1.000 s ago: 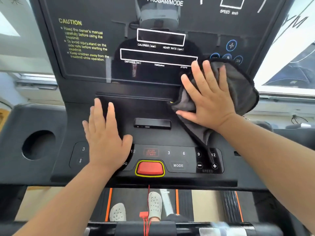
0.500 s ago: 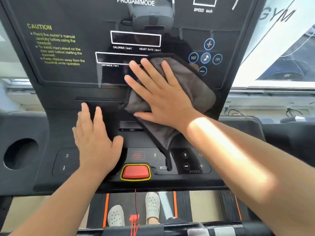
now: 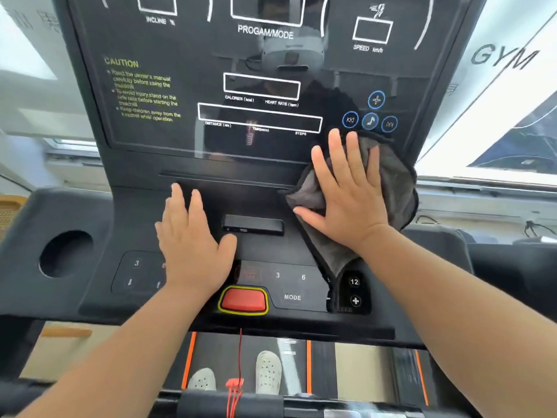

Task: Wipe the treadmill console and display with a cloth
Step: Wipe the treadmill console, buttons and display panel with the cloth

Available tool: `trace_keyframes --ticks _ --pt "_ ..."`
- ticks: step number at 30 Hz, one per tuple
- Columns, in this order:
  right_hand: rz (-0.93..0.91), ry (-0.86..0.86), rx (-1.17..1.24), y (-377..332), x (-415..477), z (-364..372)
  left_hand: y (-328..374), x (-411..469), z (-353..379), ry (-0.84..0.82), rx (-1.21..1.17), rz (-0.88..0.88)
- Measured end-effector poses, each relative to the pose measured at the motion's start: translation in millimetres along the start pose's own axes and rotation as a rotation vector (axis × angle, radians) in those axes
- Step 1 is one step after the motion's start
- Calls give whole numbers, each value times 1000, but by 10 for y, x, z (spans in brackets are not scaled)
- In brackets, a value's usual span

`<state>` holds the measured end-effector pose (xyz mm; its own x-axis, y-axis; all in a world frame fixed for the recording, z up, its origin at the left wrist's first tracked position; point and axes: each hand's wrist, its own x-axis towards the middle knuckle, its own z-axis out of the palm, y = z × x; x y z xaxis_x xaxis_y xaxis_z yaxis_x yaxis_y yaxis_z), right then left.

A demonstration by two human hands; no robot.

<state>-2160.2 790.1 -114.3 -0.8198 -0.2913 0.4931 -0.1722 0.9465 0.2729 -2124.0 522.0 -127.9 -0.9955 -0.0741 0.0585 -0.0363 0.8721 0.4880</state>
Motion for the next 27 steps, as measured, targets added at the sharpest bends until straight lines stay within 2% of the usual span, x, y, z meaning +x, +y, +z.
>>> trace_keyframes --ticks 4,9,18,21,24,27 --pt "-118 -10 -1 -201 133 -25 -28 -67 -27 -18 31 21" --pt "-146 -26 14 -430 214 -24 -146 -130 -47 -17 50 10" --pt "-5 -181 38 -138 -490 -28 97 -142 88 -15 -12 119" --pt "16 -283 136 -192 -678 -80 95 -162 108 -11 -29 133" --pt "-48 -390 294 -278 -750 -221 33 -182 98 4 -34 148" --pt "-75 -408 340 -307 -868 -327 -22 -181 70 15 -48 151"
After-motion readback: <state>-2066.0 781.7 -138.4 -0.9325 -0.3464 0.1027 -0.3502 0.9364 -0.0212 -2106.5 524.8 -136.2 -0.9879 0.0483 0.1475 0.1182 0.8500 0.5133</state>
